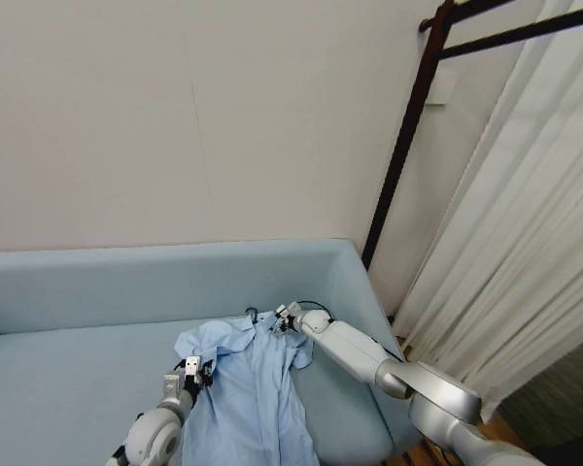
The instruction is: Pick up the clothes from the sofa and hang them on the clothes hanger.
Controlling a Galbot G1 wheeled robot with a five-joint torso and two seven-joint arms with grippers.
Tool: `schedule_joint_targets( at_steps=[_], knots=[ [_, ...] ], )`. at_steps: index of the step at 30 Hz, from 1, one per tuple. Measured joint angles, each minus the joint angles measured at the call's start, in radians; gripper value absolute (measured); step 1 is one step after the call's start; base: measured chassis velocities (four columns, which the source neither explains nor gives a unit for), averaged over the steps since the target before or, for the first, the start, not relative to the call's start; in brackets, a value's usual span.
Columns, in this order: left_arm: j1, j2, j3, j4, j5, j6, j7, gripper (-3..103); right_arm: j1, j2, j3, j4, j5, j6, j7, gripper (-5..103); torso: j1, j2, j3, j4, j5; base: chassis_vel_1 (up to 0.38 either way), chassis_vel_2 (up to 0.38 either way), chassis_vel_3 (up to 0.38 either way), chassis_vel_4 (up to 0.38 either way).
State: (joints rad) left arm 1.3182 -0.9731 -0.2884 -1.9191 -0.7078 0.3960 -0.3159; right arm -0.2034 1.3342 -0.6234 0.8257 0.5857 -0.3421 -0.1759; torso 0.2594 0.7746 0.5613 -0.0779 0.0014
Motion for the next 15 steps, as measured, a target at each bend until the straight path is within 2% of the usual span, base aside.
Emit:
schedule_joint_targets(
  at_steps=[2, 10, 13, 15],
  knots=[
    [0.002, 0.0, 0.0, -0.002, 0.0, 0.0, 0.0, 0, -0.007, 0.012, 0.0, -0.004, 0.002, 0.001, 0.012, 100, 0.0, 0.0, 0.0, -0.0004, 0.0, 0.0, 0.0, 0.0, 0.0],
    [0.016, 0.004, -0.008, -0.018, 0.0, -0.002, 0.0, 0, -0.019, 0.117, 0.053, -0.115, -0.05, 0.08, 0.056, 100, 0.0, 0.0, 0.0, 0.0003, 0.0, 0.0, 0.0, 0.0, 0.0],
    [0.018, 0.004, -0.01, -0.018, 0.0, -0.003, 0.0, 0, -0.017, 0.117, 0.049, -0.097, -0.031, 0.076, 0.08, 100, 0.0, 0.0, 0.0, 0.0001, 0.0, 0.0, 0.0, 0.0, 0.0],
    [0.019, 0.003, -0.012, -0.02, 0.001, -0.005, 0.001, 0, -0.008, 0.09, 0.028, -0.045, 0.015, 0.05, 0.096, 100, 0.0, 0.0, 0.0, 0.0004, 0.0001, 0.0, 0.0, 0.0, 0.0]
  ],
)
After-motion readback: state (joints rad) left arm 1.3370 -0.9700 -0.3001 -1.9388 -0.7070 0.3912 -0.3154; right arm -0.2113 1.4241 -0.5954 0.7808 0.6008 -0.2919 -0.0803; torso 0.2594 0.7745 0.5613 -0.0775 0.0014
